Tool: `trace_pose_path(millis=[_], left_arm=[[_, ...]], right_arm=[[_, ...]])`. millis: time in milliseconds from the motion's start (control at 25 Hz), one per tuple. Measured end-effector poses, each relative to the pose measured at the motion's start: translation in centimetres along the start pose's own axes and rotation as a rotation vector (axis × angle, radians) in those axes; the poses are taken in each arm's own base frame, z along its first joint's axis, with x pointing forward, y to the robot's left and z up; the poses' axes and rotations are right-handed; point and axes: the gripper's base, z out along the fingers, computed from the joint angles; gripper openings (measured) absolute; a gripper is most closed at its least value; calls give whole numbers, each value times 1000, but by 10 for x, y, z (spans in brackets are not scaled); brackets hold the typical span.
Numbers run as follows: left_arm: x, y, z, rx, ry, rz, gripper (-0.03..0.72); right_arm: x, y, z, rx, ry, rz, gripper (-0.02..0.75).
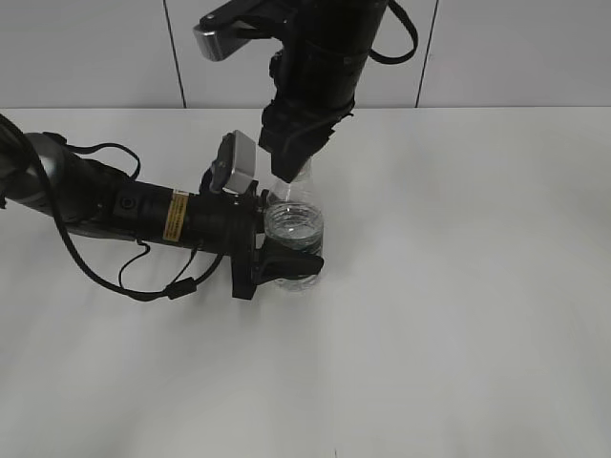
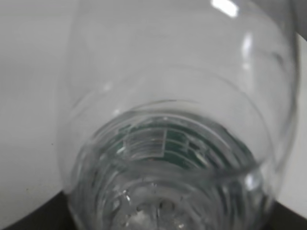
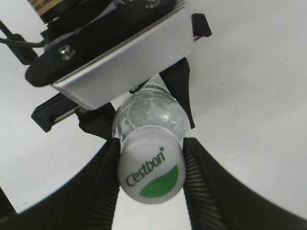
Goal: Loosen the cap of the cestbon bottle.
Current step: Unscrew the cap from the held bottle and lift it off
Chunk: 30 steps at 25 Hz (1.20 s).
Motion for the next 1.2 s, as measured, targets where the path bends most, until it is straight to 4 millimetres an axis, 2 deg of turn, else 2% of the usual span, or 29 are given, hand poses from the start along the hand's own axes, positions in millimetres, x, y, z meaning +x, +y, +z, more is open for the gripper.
trace_pose_path(millis=[200,560,1200], left_arm=[[0,0,0,0,0,0,412],[0,0,0,2,1,3,412],[0,0,0,4,-1,3,412]], right_arm=[[0,0,0,1,1,-136,302],[0,0,0,0,1,-234,302],[0,0,0,1,1,-254,302]])
